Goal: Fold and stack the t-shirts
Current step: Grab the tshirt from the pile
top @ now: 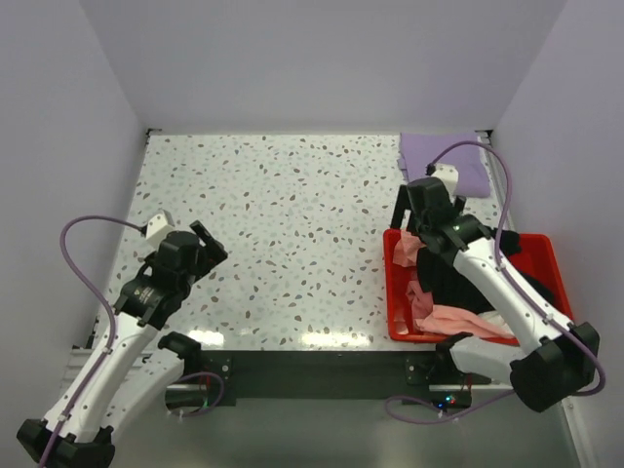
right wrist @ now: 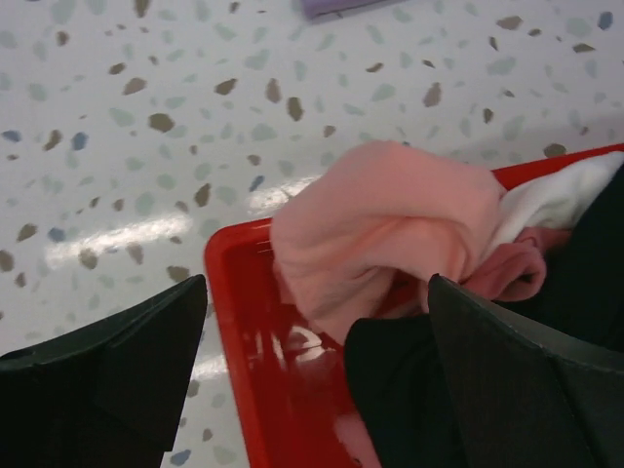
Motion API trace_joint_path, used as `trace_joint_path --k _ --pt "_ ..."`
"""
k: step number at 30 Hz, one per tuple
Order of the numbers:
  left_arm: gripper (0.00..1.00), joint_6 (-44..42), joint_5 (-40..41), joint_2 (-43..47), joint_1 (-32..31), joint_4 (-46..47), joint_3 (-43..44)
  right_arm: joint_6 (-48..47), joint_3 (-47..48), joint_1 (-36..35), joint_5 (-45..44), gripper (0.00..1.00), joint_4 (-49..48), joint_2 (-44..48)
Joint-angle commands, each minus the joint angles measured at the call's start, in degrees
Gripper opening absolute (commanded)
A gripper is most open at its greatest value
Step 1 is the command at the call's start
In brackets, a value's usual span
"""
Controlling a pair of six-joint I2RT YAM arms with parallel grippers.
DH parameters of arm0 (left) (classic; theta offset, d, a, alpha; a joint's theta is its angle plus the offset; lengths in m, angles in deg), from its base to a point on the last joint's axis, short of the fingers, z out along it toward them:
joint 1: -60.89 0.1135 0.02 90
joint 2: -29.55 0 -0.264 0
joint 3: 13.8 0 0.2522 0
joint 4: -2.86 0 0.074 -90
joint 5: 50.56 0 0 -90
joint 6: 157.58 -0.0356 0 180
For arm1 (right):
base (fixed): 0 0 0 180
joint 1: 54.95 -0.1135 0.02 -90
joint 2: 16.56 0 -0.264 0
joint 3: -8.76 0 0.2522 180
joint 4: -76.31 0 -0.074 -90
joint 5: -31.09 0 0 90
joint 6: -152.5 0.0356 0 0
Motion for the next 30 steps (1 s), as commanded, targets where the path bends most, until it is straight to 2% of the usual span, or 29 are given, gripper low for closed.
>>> trace_joint_path --k 1,4,8,12,15,16,20,25,30 --pt "1.00 -1.8 -0.7 -0.9 0.3 2.9 -0.8 -0.2 1.9 6.4 -3.4 0.99 4.4 -4.5" --pt "1.00 -2.4 -1.1 -1.5 0.3 3.3 -0.7 -0.5 3.7 9.7 -2.0 0.99 3.7 -9.4" --pt "1.00 -2.4 -1.4 -1.9 0.3 3.8 -1.0 0.2 3.2 10.6 -2.8 0.95 1.7 -13.2" --pt "1.00 -2.1 -1.0 -1.7 0.3 3.1 -1.1 -0.1 1.4 10.9 -2.1 0.64 -0.4 -14.9" --pt "1.00 -2.4 -1.5 -1.8 0.3 4.0 -1.1 0.2 0.7 11.1 -2.0 0.36 -1.8 -14.1" --pt "1.00 -2.5 -1.5 -1.9 0.3 3.6 -0.8 0.2 0.9 11.1 -1.8 0.23 -1.6 -13.7" --pt "1.00 -2.7 -1.5 -2.2 0.3 3.7 -0.7 -0.7 0.8 11.2 -2.2 0.08 -2.2 -8.4" --pt "1.00 -2.6 -1.8 -2.3 0.3 3.6 -0.9 -2.0 2.3 11.1 -0.1 0.05 -1.1 -0.2" --pt "1.00 -3.5 -3.7 -2.3 0.3 4.8 -0.7 -4.0 8.5 11.2 2.9 0.06 0.0 7.4"
